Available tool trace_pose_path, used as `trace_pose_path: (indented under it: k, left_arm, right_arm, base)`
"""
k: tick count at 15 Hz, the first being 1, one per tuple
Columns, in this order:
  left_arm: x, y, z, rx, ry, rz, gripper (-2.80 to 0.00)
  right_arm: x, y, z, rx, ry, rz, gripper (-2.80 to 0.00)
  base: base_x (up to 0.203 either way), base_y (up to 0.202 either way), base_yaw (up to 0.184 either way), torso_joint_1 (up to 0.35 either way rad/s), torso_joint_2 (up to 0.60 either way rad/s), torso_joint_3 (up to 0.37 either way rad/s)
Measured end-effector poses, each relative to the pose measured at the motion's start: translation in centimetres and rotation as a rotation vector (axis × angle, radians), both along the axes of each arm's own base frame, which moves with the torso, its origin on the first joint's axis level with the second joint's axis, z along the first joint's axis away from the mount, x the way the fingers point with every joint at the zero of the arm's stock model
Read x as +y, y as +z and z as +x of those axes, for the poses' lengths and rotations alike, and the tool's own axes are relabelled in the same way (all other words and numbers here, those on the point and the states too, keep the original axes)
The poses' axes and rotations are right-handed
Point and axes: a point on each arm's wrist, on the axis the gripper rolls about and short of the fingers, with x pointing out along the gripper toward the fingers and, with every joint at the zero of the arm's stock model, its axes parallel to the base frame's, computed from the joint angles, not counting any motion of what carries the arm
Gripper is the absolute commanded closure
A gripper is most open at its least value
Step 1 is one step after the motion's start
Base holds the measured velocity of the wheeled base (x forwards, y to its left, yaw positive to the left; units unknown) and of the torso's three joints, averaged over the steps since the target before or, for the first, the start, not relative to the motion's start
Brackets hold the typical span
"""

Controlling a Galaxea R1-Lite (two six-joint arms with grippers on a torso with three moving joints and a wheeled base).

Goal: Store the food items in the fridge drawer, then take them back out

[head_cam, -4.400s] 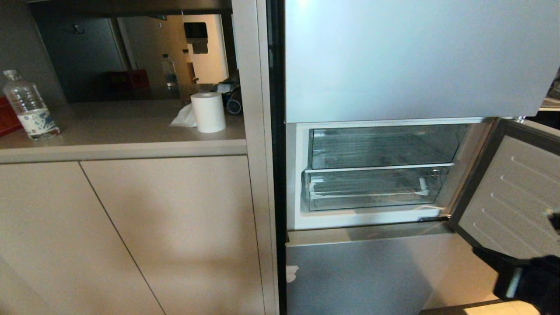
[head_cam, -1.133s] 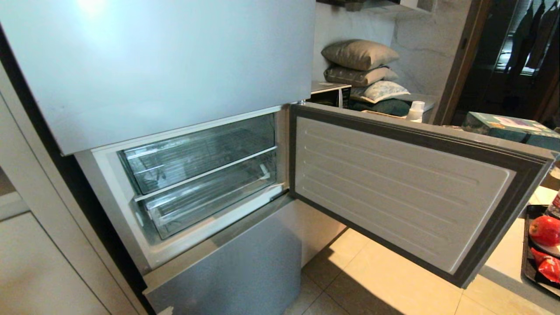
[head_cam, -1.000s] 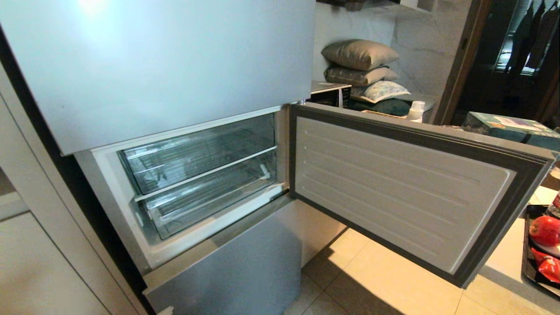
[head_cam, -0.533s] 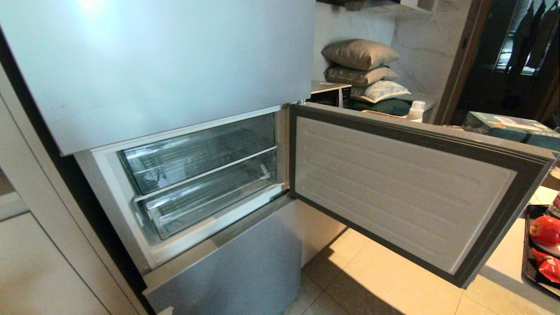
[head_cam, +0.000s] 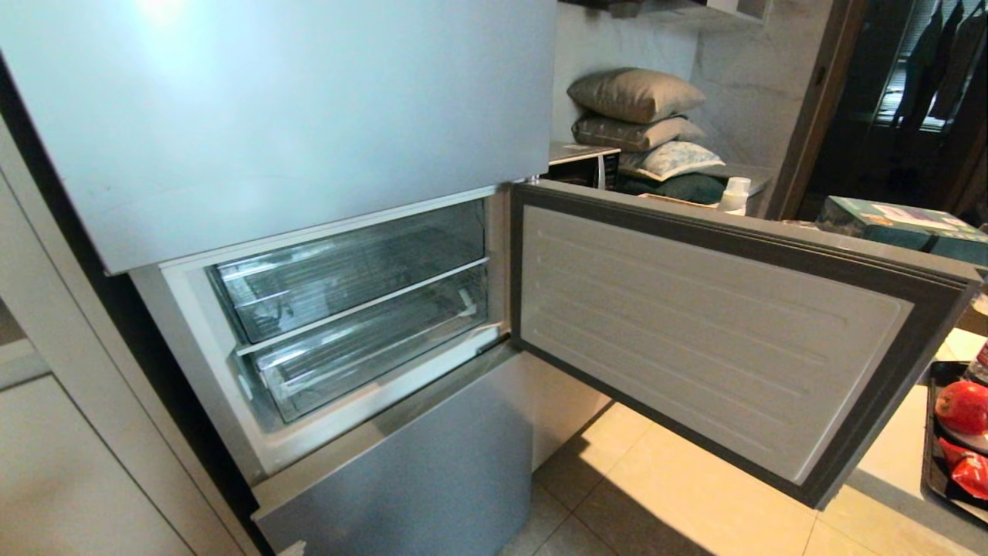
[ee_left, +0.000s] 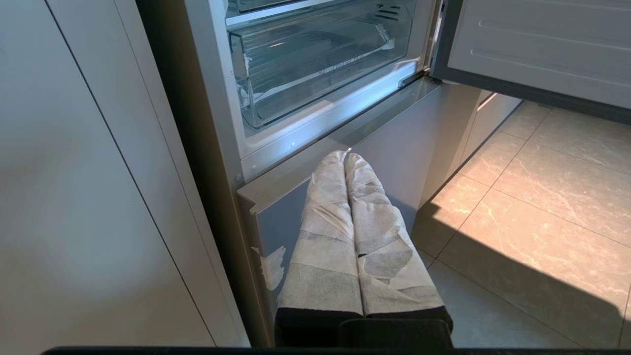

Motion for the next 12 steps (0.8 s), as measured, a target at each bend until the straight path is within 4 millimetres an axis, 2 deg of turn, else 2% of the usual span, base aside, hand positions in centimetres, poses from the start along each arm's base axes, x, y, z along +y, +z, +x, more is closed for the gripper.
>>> trace_pose_path:
  k: [5,9,12]
  left_arm:
    - [0.0,0.0,0.0,0.000,-0.001,0.000,0.00]
    - [0.0,0.0,0.0,0.000,0.000,0.000,0.00]
    - [0.0,0.0,0.0,0.000,0.000,0.000,0.00]
  right_arm:
    - [-0.4,-0.4,1.1,-0.001,0.175,0.161,0.00]
    - [-0.5,-0.4,2.0,0.002,0.240,0.197,0.00]
    - [0.1,-1.1,2.2,0.026,0.309,0.220,0.00]
  base:
    - [0.000,0.000,0.000,0.000,0.00,0.000]
    - [0.000,0.000,0.000,0.000,0.00,0.000]
    - [0.000,0.000,0.000,0.000,0.00,0.000]
